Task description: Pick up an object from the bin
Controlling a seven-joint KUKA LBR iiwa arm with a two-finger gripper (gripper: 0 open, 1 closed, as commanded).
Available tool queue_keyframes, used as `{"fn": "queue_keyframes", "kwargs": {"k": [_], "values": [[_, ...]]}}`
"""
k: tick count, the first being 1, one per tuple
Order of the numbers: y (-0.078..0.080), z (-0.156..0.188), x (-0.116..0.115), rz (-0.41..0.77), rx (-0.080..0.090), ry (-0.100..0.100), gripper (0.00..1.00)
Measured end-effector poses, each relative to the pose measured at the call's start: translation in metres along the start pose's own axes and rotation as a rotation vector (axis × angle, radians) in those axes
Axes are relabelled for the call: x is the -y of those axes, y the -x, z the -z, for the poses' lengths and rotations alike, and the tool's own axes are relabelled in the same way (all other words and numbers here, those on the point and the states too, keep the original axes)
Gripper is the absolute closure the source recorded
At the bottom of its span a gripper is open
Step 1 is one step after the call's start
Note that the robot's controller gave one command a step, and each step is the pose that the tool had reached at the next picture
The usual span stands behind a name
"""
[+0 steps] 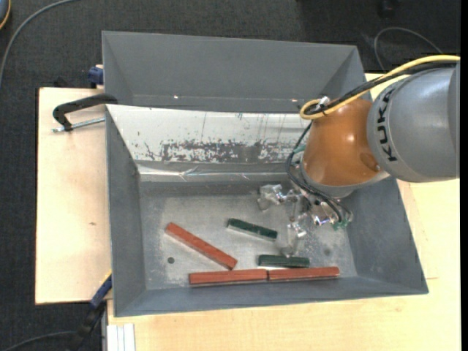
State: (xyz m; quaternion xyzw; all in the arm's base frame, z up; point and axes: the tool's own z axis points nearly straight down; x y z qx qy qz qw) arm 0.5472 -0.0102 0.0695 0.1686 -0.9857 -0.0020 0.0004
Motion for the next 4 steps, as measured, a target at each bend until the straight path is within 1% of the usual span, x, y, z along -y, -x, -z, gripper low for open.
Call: {"fn": "queue_keyframes", "kwargs": {"k": [1, 2, 3, 4], "values": [[-0.015, 0.054, -0.047, 0.298, 0.005, -0.004, 0.00], [0.023, 0.000, -0.051, 0.459, 0.004, -0.003, 0.00], [0.024, 0.001, -0.051, 0.460, 0.005, -0.004, 1.00], [0.016, 0.179, -0.074, 0.462, 0.010, -0.007, 1.00]]}}
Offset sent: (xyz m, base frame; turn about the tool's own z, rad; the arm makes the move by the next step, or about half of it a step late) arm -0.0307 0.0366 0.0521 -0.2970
